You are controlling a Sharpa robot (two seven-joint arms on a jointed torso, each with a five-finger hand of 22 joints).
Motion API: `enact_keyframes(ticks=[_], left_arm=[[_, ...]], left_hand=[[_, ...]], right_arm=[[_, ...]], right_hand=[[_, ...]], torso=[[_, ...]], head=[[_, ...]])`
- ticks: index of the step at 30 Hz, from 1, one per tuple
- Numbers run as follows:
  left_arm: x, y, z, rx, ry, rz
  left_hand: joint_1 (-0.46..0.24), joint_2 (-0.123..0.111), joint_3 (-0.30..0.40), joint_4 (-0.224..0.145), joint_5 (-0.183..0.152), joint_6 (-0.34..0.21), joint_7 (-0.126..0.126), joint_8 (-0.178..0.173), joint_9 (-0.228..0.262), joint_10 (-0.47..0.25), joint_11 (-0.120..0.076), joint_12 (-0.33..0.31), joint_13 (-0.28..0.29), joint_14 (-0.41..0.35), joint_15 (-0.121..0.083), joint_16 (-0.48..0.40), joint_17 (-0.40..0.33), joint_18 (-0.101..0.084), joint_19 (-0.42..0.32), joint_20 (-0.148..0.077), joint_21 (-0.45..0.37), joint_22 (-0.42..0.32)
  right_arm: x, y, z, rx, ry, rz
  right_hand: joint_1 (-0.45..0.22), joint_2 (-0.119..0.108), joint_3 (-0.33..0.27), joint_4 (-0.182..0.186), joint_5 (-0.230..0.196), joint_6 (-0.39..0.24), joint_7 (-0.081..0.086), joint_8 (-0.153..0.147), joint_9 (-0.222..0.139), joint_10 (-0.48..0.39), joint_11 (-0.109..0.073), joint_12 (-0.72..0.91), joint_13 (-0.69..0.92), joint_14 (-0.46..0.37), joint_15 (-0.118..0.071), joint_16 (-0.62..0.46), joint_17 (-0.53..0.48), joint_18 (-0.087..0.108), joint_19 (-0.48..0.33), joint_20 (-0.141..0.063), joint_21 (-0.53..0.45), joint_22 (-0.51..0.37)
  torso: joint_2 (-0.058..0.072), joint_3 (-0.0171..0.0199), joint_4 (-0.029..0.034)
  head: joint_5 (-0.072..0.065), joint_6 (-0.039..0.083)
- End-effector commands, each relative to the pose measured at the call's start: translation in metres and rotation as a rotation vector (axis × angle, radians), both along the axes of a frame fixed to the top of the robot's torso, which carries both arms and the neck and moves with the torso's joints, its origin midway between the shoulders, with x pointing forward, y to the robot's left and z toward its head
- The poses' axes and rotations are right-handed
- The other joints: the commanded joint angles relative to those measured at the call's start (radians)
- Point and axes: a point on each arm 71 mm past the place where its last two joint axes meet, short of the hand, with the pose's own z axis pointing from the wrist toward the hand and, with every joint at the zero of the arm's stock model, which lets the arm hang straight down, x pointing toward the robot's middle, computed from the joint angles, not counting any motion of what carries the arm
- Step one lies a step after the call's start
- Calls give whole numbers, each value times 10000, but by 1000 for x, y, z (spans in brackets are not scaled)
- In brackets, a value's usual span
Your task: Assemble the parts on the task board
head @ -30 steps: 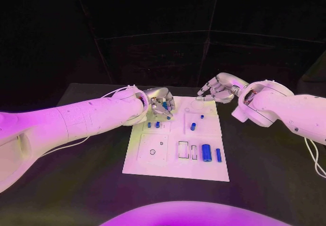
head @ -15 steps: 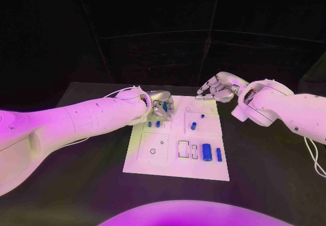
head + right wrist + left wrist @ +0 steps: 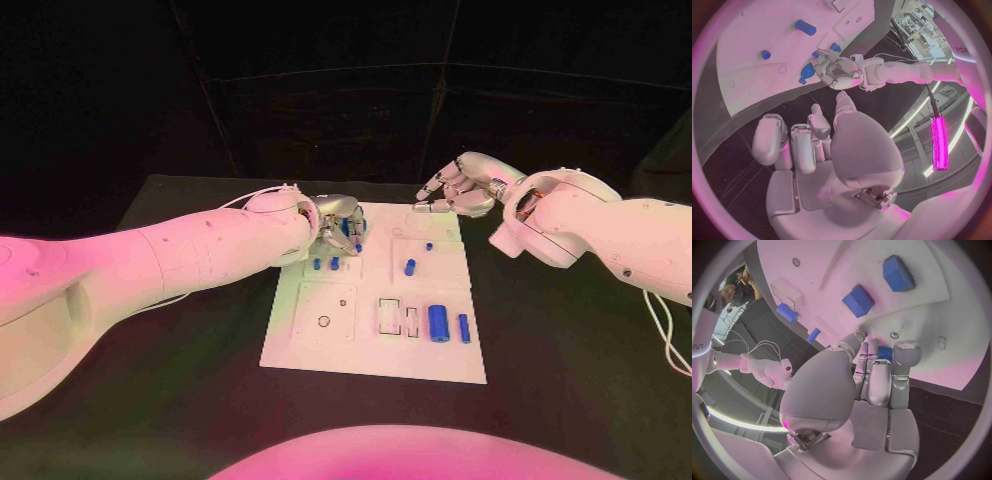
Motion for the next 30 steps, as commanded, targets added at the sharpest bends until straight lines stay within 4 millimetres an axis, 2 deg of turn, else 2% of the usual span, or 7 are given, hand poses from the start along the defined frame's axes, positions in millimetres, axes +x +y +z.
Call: enact_keyframes(ticks=[1, 12, 18, 23, 25, 30], left_arm=[[1, 0, -1, 229, 42, 102], [1, -1, -2, 345, 172, 122], [-1, -4, -3, 370, 311, -29], [-3, -7, -3, 345, 342, -119], [-3, -8, -3, 327, 320, -121], [-3, -8, -3, 320, 294, -94]], left_hand=[[-36, 102, 95, -17, -8, 107, 6, -58, -28, 90, -7, -62, -48, 194, -40, -29, -21, -164, 78, -10, 70, 42], [-66, 152, 218, -64, -9, 173, 4, -115, -77, 175, -15, -134, -149, 208, -49, -32, -74, -184, 107, -21, 176, 161], [-163, 79, 236, -93, -11, 167, 10, -195, -129, 233, -12, -193, -229, 211, -50, -43, -132, -205, 130, -22, 275, 276], [-272, -51, 264, -162, -14, -160, 69, -524, -286, 114, 38, -409, -400, 205, -16, -63, -227, -220, 128, -4, 340, 361], [-323, -112, 274, -204, -12, -430, 82, -767, -367, -11, 70, -556, -506, 197, 7, -75, -280, -221, 110, 15, 339, 371], [-365, -135, 285, -241, -13, -521, 91, -901, -376, -54, 95, -647, -586, 190, 28, -81, -324, -217, 90, 33, 330, 373]], right_arm=[[0, 2, 2, 93, -87, 63], [0, 2, 2, 91, -75, 83], [0, 2, 2, 89, -70, 88], [0, 2, 2, 88, -71, 82], [0, 2, 2, 88, -72, 82], [0, 3, 2, 88, -70, 86]], right_hand=[[33, 84, -29, -25, 34, -56, -21, 60, -9, -35, 19, 39, -3, 601, -65, -29, 546, 65, -10, -39, -34, 1], [50, 92, -31, -32, 45, -55, -22, 63, -9, -32, 18, 45, 1, 600, -66, -32, 541, 65, -10, -39, -34, 2], [50, 92, -31, -32, 45, -55, -22, 63, -9, -32, 18, 45, 1, 600, -66, -32, 541, 65, -10, -39, -34, 2], [73, 96, -35, -44, 52, -52, -23, 67, -8, -33, 17, 45, 0, 601, -66, -31, 544, 65, -10, -40, -35, 0], [73, 96, -35, -44, 52, -52, -23, 67, -8, -33, 17, 45, 0, 601, -66, -31, 544, 65, -10, -40, -35, 0], [73, 96, -35, -44, 52, -52, -23, 67, -8, -33, 17, 45, 0, 601, -66, -31, 544, 65, -10, -40, -35, 0]], torso=[[-8, 6, 1], [-19, 1, 13], [-18, 2, 8], [-14, -4, 11], [-18, 2, 13], [-14, 5, 11]], head=[[-1, -28], [-4, -37], [8, -24], [7, -22], [5, -13], [-9, -1]])
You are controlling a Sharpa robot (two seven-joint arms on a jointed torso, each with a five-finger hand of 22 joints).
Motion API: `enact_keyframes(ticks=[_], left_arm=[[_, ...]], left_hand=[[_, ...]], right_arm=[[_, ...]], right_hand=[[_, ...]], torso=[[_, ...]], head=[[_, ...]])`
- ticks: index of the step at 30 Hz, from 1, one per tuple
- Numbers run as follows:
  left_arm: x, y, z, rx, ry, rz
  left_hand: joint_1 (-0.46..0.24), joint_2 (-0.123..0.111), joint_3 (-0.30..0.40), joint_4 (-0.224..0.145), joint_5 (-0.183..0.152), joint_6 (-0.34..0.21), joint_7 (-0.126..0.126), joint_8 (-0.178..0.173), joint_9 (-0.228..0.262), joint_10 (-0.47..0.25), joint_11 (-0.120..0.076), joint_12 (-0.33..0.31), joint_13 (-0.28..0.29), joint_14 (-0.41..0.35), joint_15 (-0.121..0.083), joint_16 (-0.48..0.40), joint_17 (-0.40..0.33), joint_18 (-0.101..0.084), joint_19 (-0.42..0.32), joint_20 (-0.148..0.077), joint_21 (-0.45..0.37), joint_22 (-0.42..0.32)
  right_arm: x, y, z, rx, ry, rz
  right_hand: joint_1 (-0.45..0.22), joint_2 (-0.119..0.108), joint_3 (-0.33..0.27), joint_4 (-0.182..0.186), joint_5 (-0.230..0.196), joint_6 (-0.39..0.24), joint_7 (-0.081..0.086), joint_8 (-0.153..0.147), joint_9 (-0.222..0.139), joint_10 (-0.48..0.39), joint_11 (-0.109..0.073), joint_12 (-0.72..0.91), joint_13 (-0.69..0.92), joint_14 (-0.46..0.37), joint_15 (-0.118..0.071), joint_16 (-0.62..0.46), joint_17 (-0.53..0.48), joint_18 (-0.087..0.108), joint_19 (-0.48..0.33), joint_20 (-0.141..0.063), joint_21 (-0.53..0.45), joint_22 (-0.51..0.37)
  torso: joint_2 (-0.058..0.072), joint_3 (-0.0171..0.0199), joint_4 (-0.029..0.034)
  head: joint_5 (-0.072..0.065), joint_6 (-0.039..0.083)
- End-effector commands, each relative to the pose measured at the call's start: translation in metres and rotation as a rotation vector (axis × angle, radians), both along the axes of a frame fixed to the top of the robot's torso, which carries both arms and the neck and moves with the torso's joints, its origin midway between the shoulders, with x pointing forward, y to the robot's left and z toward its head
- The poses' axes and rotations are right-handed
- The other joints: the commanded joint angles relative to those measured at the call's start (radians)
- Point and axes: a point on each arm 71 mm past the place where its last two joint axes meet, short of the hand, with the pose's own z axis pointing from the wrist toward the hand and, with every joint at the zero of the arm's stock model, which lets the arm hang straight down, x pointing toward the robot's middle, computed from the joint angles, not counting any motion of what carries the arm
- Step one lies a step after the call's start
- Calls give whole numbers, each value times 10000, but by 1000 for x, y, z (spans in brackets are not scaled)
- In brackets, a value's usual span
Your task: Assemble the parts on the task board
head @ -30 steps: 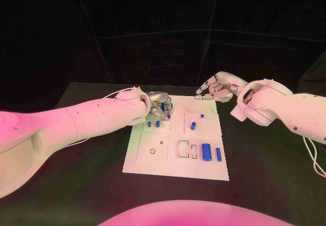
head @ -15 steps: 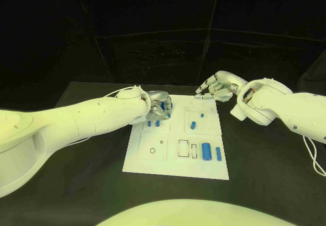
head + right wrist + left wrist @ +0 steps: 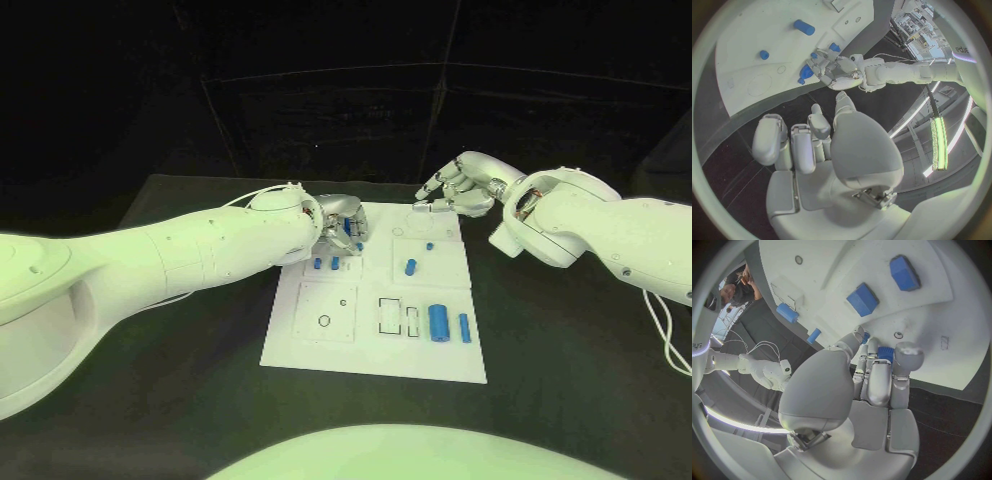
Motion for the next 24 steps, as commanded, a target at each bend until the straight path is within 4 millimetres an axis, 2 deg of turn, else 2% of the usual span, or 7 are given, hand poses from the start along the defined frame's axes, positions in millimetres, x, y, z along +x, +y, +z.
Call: enact_keyframes(ticks=[1, 12, 19, 22, 24], left_arm=[[-2, -1, -4, 181, 180, -64], [-1, -1, -5, 303, 274, 31], [-2, -3, -5, 276, 293, -66], [-2, -4, -4, 224, 248, -93], [-2, -4, -4, 187, 211, -89]], left_hand=[[-75, 0, 12, -52, -13, -16, 12, -46, 0, -44, -2, -46, -62, 191, 30, -42, -19, -64, 24, 29, 28, 12], [-37, 259, 337, -165, -13, 679, -26, 47, 63, 461, -69, -79, -214, 191, -9, -8, -69, -51, 2, 25, 59, 74], [-102, 590, 675, -139, -16, 1211, -150, 108, 101, 959, -198, -161, -327, 185, -105, 10, -114, -47, -5, -44, 88, 130], [-131, 636, 758, -145, -19, 1336, -183, 105, 105, 1095, -234, -211, -365, 187, -136, 20, -118, -51, 0, -72, 109, 160], [-164, 566, 790, -186, -20, 1372, -190, 54, 91, 1170, -246, -292, -411, 188, -154, 27, -128, -67, 25, -96, 172, 235]], right_arm=[[0, 2, 2, 76, -70, 62], [0, 2, 1, 67, -53, 61], [0, 3, 1, 64, -43, 78], [1, 3, 1, 64, -40, 83], [1, 3, 1, 63, -39, 85]], right_hand=[[33, 56, -35, -44, 52, -53, -23, 67, -8, -33, 17, 45, 0, 601, -66, -31, 544, 66, -10, -40, -35, 1], [33, 56, -35, -44, 52, -53, -23, 67, -8, -33, 17, 45, 0, 601, -66, -31, 544, 66, -10, -40, -35, 1], [48, 59, -42, -51, 55, -51, -23, 71, -7, -29, 16, 54, 8, 602, -67, -28, 551, 65, -8, -40, -33, 4], [48, 59, -42, -51, 55, -51, -23, 71, -7, -29, 16, 54, 8, 602, -67, -28, 551, 65, -8, -40, -33, 4], [48, 59, -42, -51, 55, -51, -23, 71, -7, -29, 16, 54, 8, 602, -67, -28, 551, 65, -8, -40, -33, 4]], torso=[[5, 3, -3], [3, 0, -8], [0, 0, 1], [6, 0, 4], [4, 1, 3]], head=[[-16, 8], [-19, -3], [-36, -13], [-32, -8], [-30, -9]])
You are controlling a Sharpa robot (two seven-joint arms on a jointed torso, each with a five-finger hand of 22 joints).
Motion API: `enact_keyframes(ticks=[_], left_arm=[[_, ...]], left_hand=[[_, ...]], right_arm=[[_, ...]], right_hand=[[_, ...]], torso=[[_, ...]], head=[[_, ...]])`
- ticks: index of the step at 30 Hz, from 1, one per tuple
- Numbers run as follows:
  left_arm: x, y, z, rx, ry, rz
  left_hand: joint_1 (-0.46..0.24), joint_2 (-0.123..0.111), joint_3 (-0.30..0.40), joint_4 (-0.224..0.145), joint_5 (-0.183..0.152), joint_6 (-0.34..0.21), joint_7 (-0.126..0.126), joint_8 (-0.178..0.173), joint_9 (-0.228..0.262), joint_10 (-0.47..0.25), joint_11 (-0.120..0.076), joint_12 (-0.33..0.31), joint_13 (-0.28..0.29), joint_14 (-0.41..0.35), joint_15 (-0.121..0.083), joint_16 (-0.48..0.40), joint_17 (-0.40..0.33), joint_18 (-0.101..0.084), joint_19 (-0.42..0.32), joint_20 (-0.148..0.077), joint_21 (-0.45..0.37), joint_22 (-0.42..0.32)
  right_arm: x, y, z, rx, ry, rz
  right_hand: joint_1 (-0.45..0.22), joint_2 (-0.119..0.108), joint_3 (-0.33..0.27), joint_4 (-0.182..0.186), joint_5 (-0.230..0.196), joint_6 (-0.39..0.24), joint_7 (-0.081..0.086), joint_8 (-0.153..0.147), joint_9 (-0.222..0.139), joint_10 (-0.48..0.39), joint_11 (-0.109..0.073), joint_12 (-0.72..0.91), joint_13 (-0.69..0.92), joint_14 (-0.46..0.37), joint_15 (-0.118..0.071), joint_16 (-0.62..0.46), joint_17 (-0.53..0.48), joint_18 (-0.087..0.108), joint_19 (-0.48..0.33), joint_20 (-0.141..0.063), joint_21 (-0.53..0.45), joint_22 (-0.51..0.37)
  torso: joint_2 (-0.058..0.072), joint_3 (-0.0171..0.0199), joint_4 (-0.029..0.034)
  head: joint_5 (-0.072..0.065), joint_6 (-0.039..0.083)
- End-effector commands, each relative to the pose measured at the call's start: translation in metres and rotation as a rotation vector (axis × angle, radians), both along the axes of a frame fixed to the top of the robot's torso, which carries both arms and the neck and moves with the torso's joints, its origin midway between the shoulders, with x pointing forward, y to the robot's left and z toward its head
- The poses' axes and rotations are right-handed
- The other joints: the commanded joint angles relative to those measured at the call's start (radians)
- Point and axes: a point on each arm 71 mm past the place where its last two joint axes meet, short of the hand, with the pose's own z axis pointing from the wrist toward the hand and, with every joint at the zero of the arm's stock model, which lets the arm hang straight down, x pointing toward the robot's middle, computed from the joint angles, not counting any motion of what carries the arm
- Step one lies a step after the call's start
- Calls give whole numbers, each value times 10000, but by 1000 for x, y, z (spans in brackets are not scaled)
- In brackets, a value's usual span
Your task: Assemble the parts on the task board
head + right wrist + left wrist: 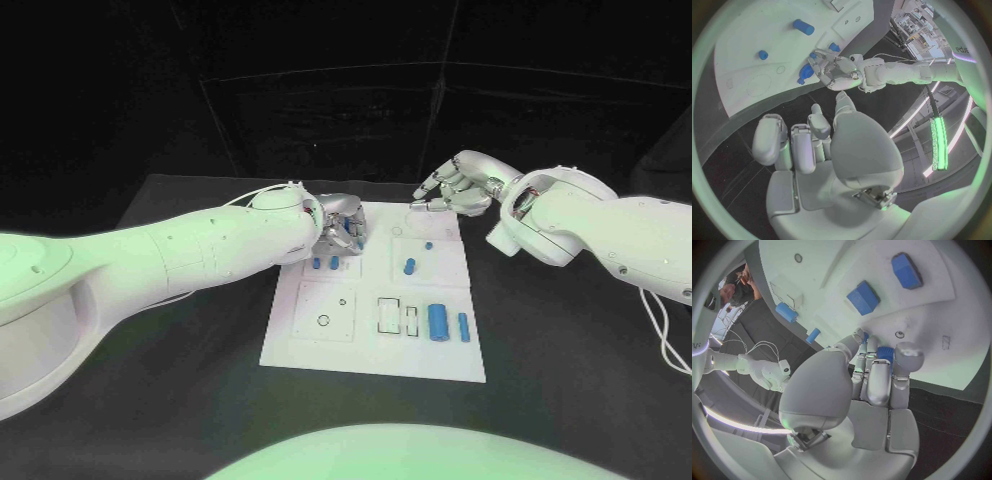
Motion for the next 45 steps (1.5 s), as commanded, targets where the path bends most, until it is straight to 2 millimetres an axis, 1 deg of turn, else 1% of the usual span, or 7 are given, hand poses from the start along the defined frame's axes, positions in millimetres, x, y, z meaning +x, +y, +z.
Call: enact_keyframes(ticks=[1, 15, 23, 26, 31, 37, 45], left_arm=[[-3, -1, -4, 104, 162, -131], [-4, 9, 1, -377, -94, 97], [-4, 18, 20, -1047, -182, 328], [-3, 26, 29, -1273, -126, 463], [-2, 43, 38, -1334, -78, 694], [-1, 59, 40, -1153, 157, 918], [0, 68, 30, -959, 463, 1073]], left_hand=[[-32, -31, 63, -48, -21, 59, 10, -29, -16, 114, 0, -142, -74, 187, -83, 27, -32, -77, 40, -106, 110, 100], [-37, -187, 350, -299, -20, 168, 88, -313, -58, 388, 37, -533, -238, 198, -68, 59, -83, -123, 123, -122, 280, 305], [-65, -258, 421, -372, -19, 169, 127, -411, -65, 430, 63, -644, -255, 199, -47, 66, -108, -133, 144, -108, 320, 355], [-79, -295, 459, -412, -19, 174, 143, -460, -67, 442, 78, -705, -260, 196, -36, 66, -130, -133, 147, -100, 324, 364], [-99, -314, 473, -427, -19, 191, 148, -479, -64, 465, 82, -730, -258, 195, -30, 66, -140, -137, 152, -94, 337, 380], [-139, -361, 475, -446, -20, 214, 154, -505, -60, 497, 87, -761, -256, 190, -25, 61, -164, -137, 152, -87, 341, 390], [-195, -396, 469, -450, -20, 249, 159, -525, -55, 540, 90, -787, -251, 186, -21, 59, -183, -137, 150, -82, 341, 396]], right_arm=[[0, 1, 1, 55, -42, 56], [1, 0, 1, 36, -39, 14], [2, -3, 1, 17, -39, -37], [2, -4, 1, 11, -33, -49], [2, -5, 0, -1, -24, -75], [2, -5, -1, -10, 17, -76], [1, -4, -4, -8, 81, -37]], right_hand=[[48, 59, -13, -23, 55, -51, -24, 37, -8, -29, 16, 54, 8, 602, -67, -29, 551, 64, -8, -40, -33, 4], [48, 59, -13, -23, 55, -51, -24, 37, -8, -29, 16, 54, 8, 602, -67, -29, 551, 64, -8, -40, -33, 4], [48, 59, -13, -23, 55, -51, -24, 37, -8, -29, 16, 54, 8, 602, -67, -29, 551, 64, -8, -40, -33, 4], [59, 76, -22, -24, 60, -43, -26, 46, -6, -23, 15, 64, 15, 602, -68, -31, 548, 64, -7, -41, -32, 7], [59, 76, -22, -24, 60, -43, -26, 46, -6, -23, 15, 64, 15, 602, -68, -31, 548, 64, -7, -41, -32, 7], [59, 76, -22, -24, 60, -43, -26, 46, -6, -23, 15, 64, 15, 602, -68, -31, 548, 64, -7, -41, -32, 7], [62, 85, -26, -24, 62, -40, -26, 49, -5, -23, 14, 65, 15, 601, -68, -34, 544, 63, -6, -41, -31, 9]], torso=[[0, 0, 3], [-8, -10, 16], [-15, -10, 22], [-6, -13, 34], [-26, 5, 39], [-18, -4, 57], [-2, -1, 7]], head=[[7, 5], [-25, 34], [-13, 55], [-51, 107], [2, 126], [36, 136], [87, 172]])
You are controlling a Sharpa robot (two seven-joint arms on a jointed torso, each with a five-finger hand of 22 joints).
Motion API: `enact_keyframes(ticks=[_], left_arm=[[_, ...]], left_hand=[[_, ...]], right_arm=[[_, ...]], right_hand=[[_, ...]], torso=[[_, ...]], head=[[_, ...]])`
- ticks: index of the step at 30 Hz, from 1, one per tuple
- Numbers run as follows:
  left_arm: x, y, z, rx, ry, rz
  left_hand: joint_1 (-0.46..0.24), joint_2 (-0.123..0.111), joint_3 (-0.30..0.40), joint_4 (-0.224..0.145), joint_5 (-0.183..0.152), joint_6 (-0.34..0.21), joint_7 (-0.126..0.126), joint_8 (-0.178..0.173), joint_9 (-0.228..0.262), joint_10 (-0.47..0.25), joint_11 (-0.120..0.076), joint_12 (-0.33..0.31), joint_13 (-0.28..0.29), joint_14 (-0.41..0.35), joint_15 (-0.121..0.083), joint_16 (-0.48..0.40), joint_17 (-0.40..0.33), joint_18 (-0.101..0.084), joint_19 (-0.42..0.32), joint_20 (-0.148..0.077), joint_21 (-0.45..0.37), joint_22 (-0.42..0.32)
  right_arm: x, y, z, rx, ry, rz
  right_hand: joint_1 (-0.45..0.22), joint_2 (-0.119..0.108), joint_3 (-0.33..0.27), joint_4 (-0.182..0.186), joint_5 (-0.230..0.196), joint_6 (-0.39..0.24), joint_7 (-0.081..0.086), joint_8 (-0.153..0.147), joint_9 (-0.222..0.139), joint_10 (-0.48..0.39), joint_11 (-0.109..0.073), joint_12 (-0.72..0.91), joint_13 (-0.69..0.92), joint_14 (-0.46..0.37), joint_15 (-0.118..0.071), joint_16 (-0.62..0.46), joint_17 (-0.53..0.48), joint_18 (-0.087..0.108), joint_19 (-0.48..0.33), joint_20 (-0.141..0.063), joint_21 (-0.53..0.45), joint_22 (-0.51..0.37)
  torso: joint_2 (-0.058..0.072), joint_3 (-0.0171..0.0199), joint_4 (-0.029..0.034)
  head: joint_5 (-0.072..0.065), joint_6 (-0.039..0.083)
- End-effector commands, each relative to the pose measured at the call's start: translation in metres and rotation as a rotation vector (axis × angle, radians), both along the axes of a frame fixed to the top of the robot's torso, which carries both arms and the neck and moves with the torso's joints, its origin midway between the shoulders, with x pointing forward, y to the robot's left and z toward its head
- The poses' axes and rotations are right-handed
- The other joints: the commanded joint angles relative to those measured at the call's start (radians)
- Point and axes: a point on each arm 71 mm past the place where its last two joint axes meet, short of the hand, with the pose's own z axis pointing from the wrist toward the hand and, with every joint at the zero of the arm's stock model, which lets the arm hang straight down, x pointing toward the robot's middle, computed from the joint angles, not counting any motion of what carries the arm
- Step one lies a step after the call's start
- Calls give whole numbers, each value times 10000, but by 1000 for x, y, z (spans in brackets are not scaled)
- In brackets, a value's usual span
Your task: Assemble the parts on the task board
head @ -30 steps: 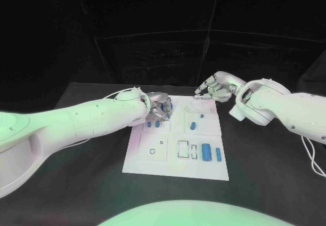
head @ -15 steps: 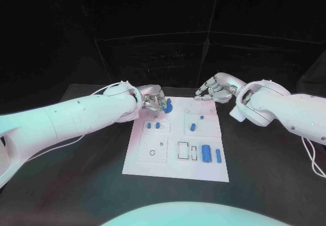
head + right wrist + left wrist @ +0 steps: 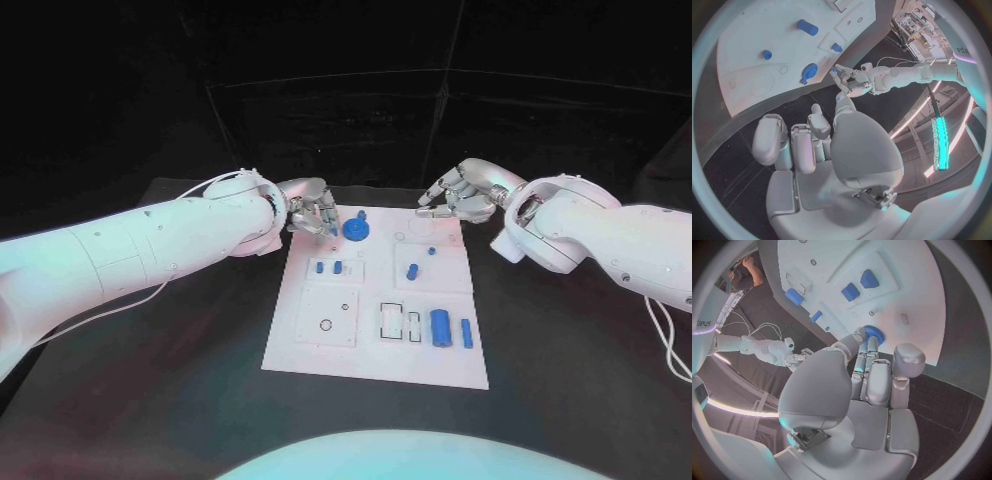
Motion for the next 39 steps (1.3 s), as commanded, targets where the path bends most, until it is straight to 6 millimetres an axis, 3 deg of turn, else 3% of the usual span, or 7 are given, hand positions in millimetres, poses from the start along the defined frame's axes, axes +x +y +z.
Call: enact_keyframes(ticks=[1, 39], left_arm=[[-1, 1, -6, 91, 431, -34], [-2, -3, -23, 321, 958, -127]], left_hand=[[26, -90, 24, -3, -21, 34, 14, -60, -1, 78, 16, -59, -1, 186, -23, 58, -6, -138, 65, 1, 53, 9], [10, -86, 46, -20, -20, 61, 14, -85, 2, 109, 12, -92, 1, 180, -23, 50, -38, -132, 56, 4, 37, -1]], right_arm=[[0, 2, 1, 46, 1, 116], [0, 4, 0, 74, -16, 165]], right_hand=[[33, 55, -27, -24, 62, -40, -26, 51, -5, -23, 14, 65, 15, 601, -68, -39, 538, 63, -6, -41, -31, 9], [51, 81, -29, -29, 69, -35, -29, 58, -4, -26, 12, 57, 5, 600, -70, -44, 532, 65, -7, -42, -34, 3]], torso=[[19, 4, -41], [12, 11, -36]], head=[[29, 14], [44, -4]])
